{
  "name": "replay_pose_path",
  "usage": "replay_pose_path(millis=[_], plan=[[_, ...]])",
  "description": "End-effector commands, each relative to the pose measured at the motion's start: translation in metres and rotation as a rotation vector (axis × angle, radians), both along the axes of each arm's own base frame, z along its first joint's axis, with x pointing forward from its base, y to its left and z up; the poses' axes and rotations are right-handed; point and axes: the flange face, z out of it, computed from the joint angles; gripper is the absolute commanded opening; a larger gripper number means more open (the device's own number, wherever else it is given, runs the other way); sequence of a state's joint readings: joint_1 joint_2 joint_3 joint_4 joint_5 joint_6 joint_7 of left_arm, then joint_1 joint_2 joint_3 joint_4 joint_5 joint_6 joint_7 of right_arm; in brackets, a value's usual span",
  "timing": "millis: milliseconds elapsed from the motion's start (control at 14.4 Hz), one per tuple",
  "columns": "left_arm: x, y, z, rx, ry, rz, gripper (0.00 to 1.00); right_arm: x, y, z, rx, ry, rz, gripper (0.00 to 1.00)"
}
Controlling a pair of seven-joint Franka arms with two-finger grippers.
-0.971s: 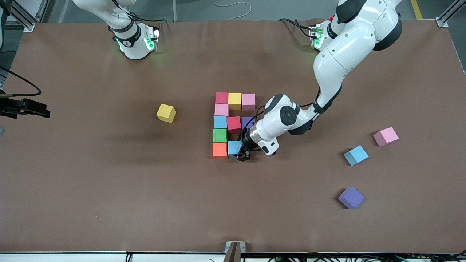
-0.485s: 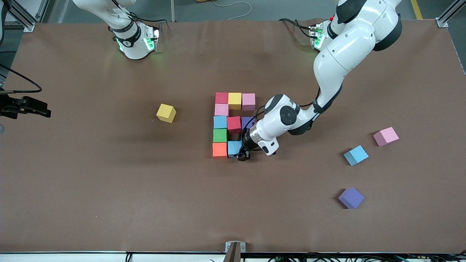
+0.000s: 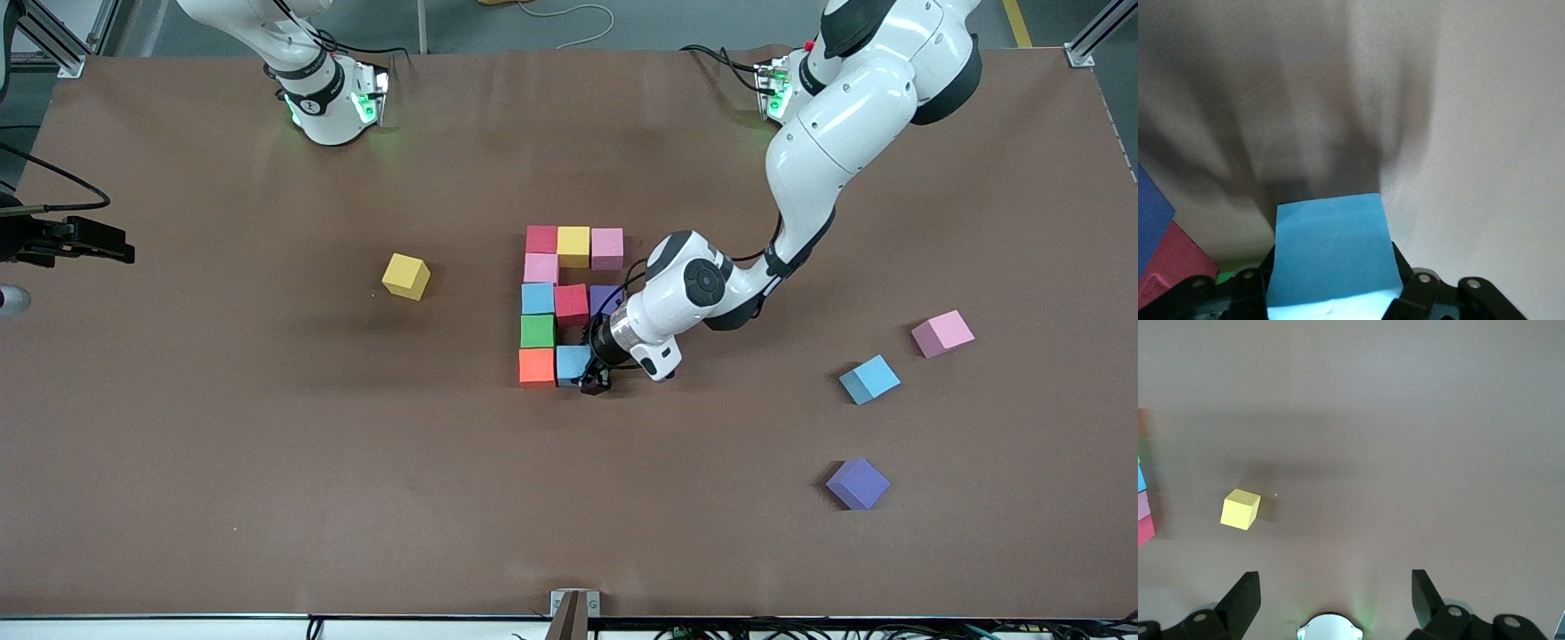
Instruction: Arrange 11 blocks into digit 3
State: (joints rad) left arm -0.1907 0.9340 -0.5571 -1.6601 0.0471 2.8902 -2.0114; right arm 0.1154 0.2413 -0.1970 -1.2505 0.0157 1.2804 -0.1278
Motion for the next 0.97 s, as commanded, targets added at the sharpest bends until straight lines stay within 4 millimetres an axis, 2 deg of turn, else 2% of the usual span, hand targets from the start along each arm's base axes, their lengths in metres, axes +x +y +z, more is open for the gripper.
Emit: replay_pose_path(millis=[0, 208, 624, 693, 763, 901], plan=[[0.0042, -0.0014, -0.0022, -0.011, -0.014, 0.01, 0.46, -0.0089, -0.0053, 0.0142, 0.027, -0.023, -0.01, 1.0], [0.004, -0.0014, -0.0031, -0.011, -0.012, 0.01, 0.46, -0.0092, -0.0101, 0.0173, 0.036, -0.038, -0.015, 1.0], [-0.0006, -0.0053, -0.0081, -0.01, -0.004, 0.004, 0.48, -0.013, -0.0021, 0.0219, 0.032, -0.039, 0.001, 1.0], [-0.0013, -0.0063, -0.008, -0.009, -0.005, 0.001, 0.52, -0.0146, -0.0004, 0.0236, 0.032, -0.042, 0.004, 1.0], [-0.0013, -0.0063, -0.008, -0.009, -0.005, 0.001, 0.61, -0.0148, -0.0008, 0.0235, 0.035, -0.041, 0.003, 1.0], [-0.0018, -0.0072, -0.0071, -0.01, -0.007, -0.002, 0.93, -0.013, -0.0018, 0.0236, 0.04, -0.049, 0.001, 1.0]])
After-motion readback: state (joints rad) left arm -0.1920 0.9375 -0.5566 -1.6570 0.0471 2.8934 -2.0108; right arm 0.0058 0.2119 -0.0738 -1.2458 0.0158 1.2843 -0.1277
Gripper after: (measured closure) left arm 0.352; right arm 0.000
